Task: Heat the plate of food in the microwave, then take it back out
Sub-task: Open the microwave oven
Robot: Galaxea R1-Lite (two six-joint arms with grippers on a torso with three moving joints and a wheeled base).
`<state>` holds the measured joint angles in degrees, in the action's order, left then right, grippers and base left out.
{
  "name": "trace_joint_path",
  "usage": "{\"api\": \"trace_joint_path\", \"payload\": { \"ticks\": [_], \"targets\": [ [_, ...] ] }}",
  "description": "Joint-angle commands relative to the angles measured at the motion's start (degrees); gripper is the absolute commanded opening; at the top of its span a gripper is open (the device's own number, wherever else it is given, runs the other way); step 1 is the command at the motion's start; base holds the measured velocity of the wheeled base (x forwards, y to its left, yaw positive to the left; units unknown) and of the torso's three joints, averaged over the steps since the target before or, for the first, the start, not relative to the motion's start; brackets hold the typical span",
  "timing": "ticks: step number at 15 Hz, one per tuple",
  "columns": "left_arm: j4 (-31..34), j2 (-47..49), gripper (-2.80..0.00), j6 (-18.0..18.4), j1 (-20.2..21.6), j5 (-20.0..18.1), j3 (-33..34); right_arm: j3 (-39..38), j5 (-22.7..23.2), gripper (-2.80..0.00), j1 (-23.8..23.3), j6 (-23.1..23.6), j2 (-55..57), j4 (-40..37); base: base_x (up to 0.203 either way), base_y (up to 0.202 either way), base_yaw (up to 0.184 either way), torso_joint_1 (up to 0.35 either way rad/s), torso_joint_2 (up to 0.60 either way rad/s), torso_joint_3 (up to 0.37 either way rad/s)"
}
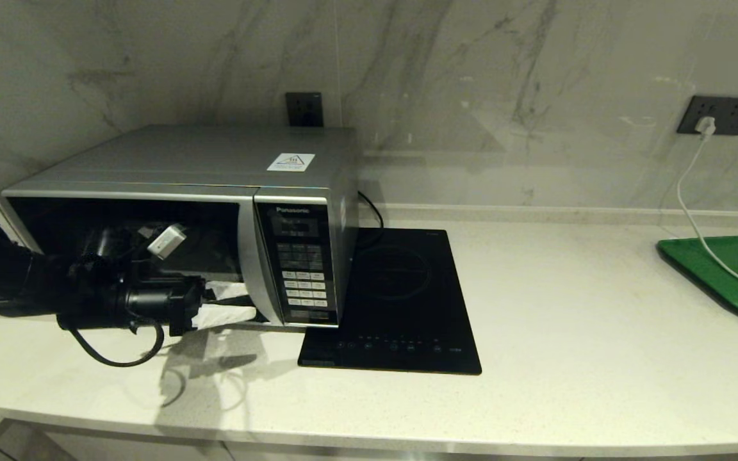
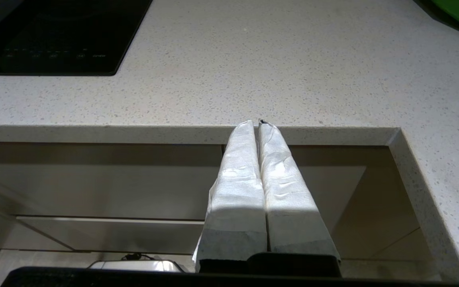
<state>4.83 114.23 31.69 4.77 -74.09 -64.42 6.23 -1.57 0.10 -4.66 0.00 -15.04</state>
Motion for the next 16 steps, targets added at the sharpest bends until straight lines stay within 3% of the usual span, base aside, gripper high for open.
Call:
{"api": "trace_joint_path", "payload": {
  "ticks": [1,11,16],
  "targets": [
    [5.29,0.14,0.0,0.1,0.07,-1.77,0.11,0.01,-0.02,-2.8,-0.01,0.0,0.0,-0.07,0.0,0.0,0.0,0.0,0.0,0.0],
    [6.18,-0.17,0.0,0.22,0.68,-2.19,0.65,0.01,-0.03,-2.8,0.04,0.0,0.0,-0.07,0.0,0.0,0.0,0.0,0.0,0.0],
    [9.2,-8.1,0.0,0.55,4.03,-2.97,10.37,0.0,-0.02,-2.8,0.03,0.0,0.0,-0.07,0.0,0.0,0.0,0.0,0.0,0.0]
  ]
}}
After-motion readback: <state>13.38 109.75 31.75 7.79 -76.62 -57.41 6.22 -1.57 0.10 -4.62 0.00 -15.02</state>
